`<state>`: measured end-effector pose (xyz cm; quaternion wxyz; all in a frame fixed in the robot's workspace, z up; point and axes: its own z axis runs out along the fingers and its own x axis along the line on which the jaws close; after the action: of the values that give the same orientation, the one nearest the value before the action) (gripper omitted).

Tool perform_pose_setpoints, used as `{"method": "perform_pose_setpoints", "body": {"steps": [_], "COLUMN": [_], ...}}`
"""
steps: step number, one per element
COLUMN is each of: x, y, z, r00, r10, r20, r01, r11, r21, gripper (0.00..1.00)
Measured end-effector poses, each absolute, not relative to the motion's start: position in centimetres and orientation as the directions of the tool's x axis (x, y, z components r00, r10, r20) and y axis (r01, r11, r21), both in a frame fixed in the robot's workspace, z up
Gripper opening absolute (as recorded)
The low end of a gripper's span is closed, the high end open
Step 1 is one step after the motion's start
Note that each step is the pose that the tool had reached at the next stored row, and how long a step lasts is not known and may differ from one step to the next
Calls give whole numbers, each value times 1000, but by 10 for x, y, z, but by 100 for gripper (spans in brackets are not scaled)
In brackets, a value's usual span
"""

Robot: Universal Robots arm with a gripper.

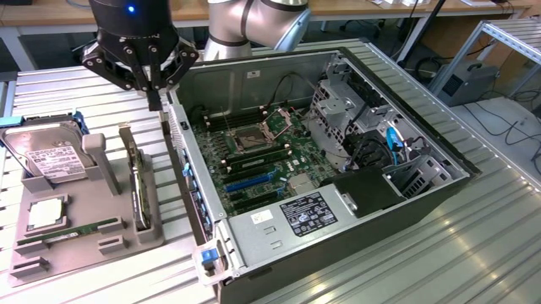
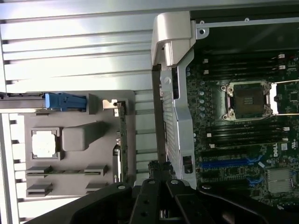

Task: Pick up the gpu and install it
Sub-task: 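Reach for the gpu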

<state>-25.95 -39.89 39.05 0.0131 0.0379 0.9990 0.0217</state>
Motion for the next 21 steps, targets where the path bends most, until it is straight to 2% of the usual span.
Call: {"method": "perform_pose_setpoints", "body": {"steps": [21], "x": [-273], "y": [-399], "z": [390], "r00": [-997], "r10": [76], "r20": [-24], "r01": [75], "r11": [996], "r21": [44], "gripper": [11]}}
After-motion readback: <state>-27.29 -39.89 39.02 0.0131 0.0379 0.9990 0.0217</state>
